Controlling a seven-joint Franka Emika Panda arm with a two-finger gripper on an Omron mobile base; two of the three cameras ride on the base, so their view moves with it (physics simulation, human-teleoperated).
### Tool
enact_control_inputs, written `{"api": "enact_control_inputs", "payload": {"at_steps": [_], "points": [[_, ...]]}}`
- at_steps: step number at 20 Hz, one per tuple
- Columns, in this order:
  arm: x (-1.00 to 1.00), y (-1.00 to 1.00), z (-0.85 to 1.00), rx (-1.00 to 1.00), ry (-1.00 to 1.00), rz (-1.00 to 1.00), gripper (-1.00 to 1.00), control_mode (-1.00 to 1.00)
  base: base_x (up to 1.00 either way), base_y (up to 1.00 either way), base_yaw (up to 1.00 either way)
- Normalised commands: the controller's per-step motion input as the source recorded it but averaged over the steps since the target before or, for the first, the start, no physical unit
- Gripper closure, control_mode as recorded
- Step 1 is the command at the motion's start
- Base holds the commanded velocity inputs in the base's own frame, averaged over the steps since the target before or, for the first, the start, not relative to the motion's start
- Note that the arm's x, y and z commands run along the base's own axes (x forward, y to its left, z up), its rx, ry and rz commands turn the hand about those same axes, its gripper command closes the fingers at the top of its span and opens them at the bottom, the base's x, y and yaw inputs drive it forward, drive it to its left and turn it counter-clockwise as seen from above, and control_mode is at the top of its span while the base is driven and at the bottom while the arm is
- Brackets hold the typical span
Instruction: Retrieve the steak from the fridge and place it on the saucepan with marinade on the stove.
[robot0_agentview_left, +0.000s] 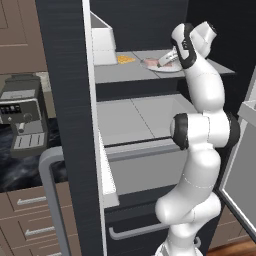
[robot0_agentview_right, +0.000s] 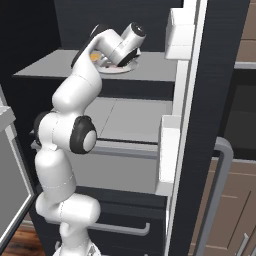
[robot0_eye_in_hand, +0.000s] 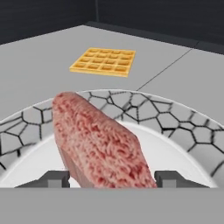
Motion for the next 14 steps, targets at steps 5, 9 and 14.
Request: {"api": "enact_control_inputs", "payload": {"at_steps": [5, 9, 14], "points": [[0.0, 0.0, 0.0, 0.0, 0.0, 0.0, 1.0, -1.0, 0.0, 0.0, 0.0], [0.0, 0.0, 0.0, 0.0, 0.0, 0.0, 1.0, -1.0, 0.0, 0.0, 0.0], [0.0, 0.0, 0.0, 0.0, 0.0, 0.0, 1.0, -1.0, 0.0, 0.0, 0.0]]}}
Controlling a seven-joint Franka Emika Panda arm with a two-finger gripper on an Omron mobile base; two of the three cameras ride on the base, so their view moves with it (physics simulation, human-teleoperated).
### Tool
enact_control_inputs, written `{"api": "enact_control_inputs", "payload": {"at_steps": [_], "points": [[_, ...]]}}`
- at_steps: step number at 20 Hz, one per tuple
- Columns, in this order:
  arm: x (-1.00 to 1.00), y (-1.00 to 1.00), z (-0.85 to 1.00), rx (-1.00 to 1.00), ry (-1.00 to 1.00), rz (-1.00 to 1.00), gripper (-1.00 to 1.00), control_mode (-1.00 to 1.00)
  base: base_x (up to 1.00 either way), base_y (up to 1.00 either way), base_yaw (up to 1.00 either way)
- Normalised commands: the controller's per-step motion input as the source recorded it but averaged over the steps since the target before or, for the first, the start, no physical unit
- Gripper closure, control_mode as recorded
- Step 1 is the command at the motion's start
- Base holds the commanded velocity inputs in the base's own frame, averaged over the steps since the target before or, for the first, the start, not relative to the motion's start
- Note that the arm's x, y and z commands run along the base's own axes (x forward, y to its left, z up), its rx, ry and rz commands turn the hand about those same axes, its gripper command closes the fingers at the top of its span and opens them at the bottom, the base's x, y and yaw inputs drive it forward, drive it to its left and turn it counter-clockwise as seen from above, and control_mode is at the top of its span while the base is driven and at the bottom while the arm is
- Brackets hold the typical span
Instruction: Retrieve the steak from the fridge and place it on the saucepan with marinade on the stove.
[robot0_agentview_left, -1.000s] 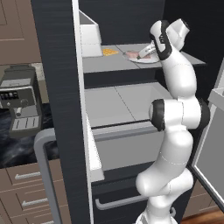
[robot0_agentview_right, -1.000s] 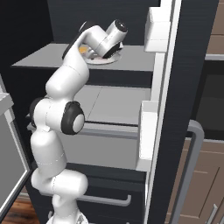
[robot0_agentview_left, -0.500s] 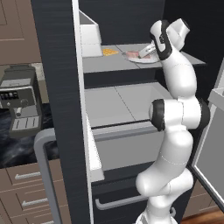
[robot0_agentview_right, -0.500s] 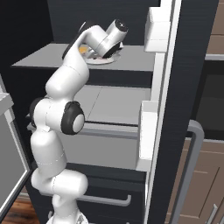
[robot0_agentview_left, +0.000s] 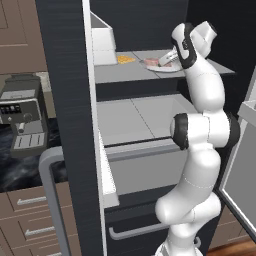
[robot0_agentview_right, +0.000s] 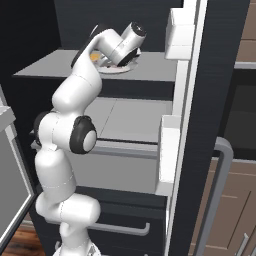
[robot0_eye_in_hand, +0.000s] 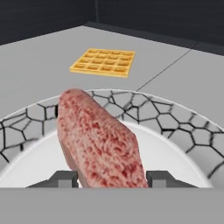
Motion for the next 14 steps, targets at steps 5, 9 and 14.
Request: {"api": "enact_control_inputs", "payload": {"at_steps": [5, 9, 14], "points": [[-0.24, 0.0, 0.03, 0.0, 0.0, -0.01, 1.0, -1.0, 0.0, 0.0, 0.0], [-0.39, 0.05, 0.16, 0.0, 0.0, -0.06, 1.0, -1.0, 0.0, 0.0, 0.0], [-0.43, 0.28, 0.08, -0.02, 0.0, -0.11, 1.0, -1.0, 0.0, 0.0, 0.0]]}}
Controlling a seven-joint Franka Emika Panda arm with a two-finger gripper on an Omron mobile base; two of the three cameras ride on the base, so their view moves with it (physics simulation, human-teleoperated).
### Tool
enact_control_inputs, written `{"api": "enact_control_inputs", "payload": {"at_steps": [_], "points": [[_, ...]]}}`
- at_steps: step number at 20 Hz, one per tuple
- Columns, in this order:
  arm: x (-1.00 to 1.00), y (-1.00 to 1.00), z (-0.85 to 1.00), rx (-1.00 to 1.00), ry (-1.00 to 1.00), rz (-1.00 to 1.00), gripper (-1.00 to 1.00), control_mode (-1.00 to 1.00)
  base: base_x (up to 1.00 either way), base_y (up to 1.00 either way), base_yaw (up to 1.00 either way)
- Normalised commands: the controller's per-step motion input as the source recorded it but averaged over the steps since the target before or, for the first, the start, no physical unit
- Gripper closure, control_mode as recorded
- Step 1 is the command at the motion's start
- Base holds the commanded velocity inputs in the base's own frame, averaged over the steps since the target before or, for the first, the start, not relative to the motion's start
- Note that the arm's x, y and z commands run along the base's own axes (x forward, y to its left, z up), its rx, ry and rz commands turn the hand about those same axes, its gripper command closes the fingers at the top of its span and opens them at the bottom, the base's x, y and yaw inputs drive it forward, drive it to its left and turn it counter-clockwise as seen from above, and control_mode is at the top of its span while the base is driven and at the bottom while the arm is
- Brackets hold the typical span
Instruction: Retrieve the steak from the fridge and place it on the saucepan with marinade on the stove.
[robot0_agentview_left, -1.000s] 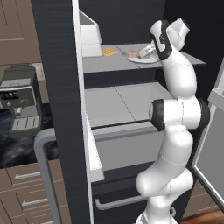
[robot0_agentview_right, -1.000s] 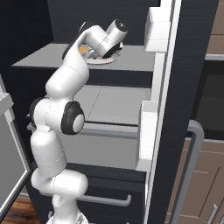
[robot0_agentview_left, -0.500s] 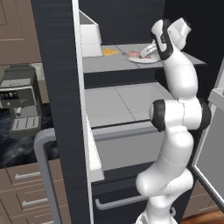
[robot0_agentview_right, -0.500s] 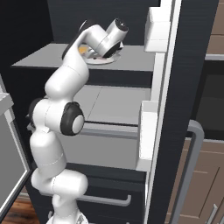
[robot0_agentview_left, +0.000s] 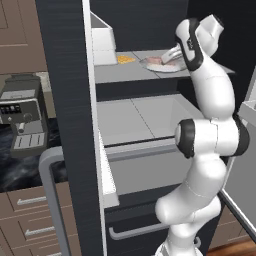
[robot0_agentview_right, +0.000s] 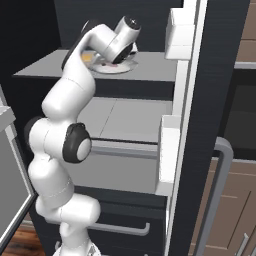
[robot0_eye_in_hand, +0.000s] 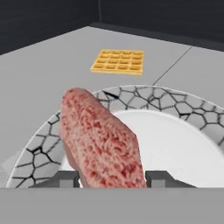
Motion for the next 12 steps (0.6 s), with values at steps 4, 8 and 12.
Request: {"api": "enact_control_inputs", "payload": {"at_steps": [4, 8, 12], "points": [[-0.56, 0.34, 0.0, -0.01, 0.0, -0.13, 1.0, -1.0, 0.0, 0.0, 0.0], [-0.78, 0.27, 0.01, -0.02, 0.0, -0.15, 1.0, -1.0, 0.0, 0.0, 0.0], [-0.97, 0.12, 0.0, -0.01, 0.0, -0.19, 1.0, -1.0, 0.0, 0.0, 0.0]]}}
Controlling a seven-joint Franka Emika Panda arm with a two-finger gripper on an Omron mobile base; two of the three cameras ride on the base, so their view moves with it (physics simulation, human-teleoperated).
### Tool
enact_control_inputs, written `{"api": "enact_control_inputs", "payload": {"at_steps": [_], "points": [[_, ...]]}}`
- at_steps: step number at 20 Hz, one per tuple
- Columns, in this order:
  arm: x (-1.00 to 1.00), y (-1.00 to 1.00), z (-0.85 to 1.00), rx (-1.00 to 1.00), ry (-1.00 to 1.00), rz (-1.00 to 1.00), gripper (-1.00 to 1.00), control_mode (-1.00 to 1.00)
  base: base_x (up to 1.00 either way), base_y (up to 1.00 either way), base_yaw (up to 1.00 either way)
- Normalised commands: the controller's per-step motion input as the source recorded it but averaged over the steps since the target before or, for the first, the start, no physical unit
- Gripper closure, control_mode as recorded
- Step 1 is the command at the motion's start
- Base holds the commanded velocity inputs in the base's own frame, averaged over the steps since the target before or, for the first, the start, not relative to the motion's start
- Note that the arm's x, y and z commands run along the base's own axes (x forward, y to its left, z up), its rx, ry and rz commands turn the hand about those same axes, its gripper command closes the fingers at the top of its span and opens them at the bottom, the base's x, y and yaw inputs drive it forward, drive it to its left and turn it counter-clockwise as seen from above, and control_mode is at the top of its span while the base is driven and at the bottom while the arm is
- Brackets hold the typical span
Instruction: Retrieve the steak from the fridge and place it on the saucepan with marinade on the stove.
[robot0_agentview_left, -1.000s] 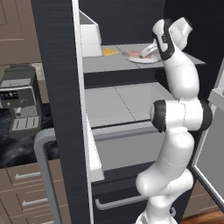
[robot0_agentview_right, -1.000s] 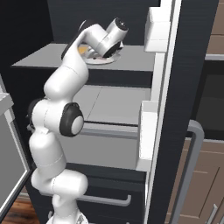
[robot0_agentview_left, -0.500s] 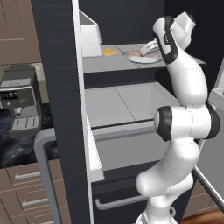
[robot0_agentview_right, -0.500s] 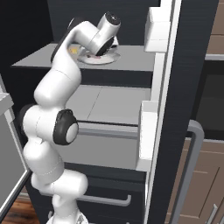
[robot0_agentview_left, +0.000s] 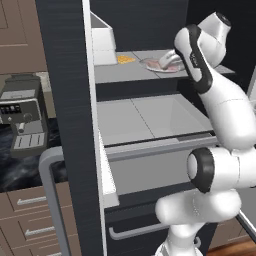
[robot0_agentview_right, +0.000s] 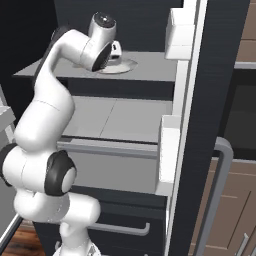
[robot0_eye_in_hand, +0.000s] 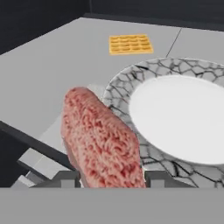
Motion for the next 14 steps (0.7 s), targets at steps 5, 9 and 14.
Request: {"api": "enact_control_inputs", "payload": {"at_steps": [5, 9, 14], "points": [[-1.0, 0.04, 0.0, 0.0, 0.0, -0.2, 1.0, -1.0, 0.0, 0.0, 0.0], [-1.0, 0.02, 0.0, 0.0, 0.01, -0.21, 1.0, -1.0, 0.0, 0.0, 0.0], [-1.0, 0.0, 0.0, 0.0, 0.01, -0.24, 1.0, -1.0, 0.0, 0.0, 0.0]]}}
